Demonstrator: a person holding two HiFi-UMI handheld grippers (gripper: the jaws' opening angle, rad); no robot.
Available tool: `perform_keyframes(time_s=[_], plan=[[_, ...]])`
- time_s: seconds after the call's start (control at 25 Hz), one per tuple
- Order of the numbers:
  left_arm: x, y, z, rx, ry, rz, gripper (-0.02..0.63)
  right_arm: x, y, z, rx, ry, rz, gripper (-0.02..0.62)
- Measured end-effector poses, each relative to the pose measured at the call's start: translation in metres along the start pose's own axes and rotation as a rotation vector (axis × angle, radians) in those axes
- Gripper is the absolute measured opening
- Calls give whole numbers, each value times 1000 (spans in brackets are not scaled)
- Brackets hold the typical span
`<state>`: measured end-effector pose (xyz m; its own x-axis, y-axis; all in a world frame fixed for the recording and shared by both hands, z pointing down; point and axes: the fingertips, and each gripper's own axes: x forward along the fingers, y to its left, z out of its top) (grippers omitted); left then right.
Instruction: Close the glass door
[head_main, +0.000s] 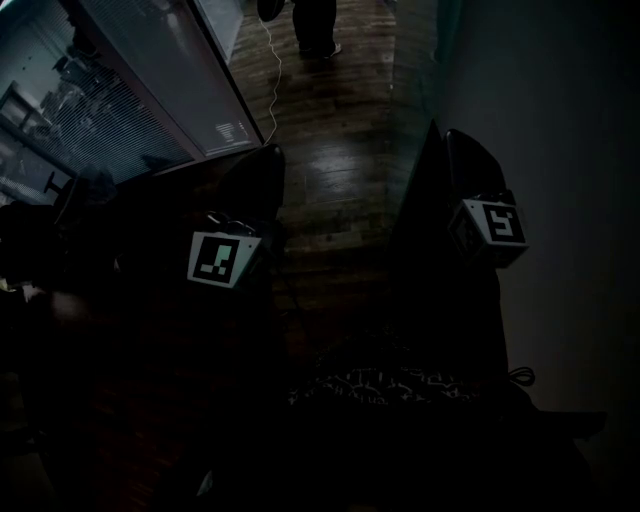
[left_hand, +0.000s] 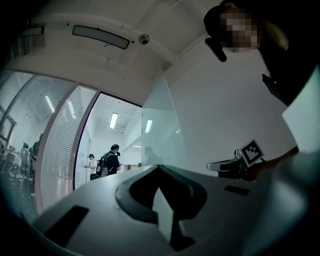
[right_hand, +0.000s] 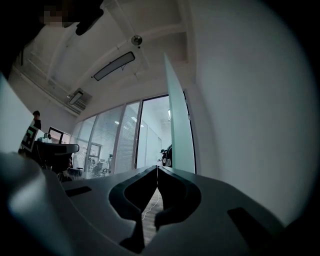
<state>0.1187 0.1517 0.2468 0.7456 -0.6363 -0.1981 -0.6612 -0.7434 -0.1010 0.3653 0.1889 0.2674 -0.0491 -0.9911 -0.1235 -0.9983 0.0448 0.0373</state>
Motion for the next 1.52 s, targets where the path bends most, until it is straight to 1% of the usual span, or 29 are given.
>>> perform_keyframes(time_s=[0.36, 0.56, 0.68, 1.04, 1.52], plan=[[48, 3, -6, 4, -14, -6, 2, 38, -25, -5, -10, 3, 28, 11], [64, 13, -9, -11, -4, 4, 2, 64, -30, -9, 3, 42, 61, 97], [65, 17, -13, -11, 2, 19, 2, 74, -30, -17, 16, 65, 76, 121], [62, 22, -23, 1, 18, 53, 2, 82, -31, -26, 33, 61, 91, 127], [59, 27, -21, 4, 16, 77, 2, 90, -21, -26, 40, 79, 128, 137]])
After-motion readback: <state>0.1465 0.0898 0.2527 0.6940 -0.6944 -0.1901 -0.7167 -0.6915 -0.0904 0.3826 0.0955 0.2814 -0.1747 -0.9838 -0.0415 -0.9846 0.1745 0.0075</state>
